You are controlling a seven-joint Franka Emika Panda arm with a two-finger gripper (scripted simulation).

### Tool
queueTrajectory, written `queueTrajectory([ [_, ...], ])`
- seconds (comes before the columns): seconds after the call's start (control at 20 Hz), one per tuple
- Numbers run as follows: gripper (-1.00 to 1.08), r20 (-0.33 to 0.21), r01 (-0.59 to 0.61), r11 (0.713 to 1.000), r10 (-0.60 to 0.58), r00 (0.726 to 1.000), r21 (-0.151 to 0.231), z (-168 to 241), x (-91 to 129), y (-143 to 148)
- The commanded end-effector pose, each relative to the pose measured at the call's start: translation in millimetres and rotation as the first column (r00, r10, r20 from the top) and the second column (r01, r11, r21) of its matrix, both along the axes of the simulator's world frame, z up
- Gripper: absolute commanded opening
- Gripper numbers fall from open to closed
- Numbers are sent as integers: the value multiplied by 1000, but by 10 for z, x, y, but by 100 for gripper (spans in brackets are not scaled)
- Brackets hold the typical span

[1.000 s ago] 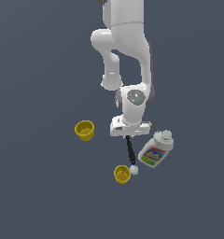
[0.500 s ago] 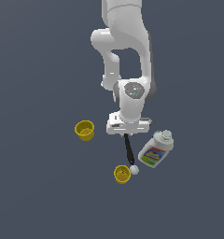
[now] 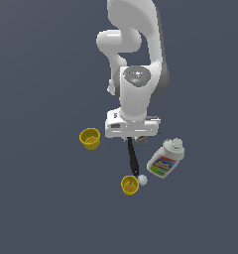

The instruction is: Pick up a designated object from a clutter of objects.

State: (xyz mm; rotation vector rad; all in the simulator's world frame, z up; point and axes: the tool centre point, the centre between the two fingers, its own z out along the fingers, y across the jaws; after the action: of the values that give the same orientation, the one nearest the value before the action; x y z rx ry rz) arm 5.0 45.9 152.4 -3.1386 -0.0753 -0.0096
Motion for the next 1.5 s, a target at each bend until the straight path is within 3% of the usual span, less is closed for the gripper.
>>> queueTrajectory([
  [0.0, -100, 0, -1, 1000, 1, 1000, 1, 245, 83, -79],
  [0.8, -100, -3, 0, 1000, 0, 1000, 0, 1689, 624, -571],
  [1.45, -100, -5, 0, 1000, 0, 1000, -2, 2399, 934, -814],
])
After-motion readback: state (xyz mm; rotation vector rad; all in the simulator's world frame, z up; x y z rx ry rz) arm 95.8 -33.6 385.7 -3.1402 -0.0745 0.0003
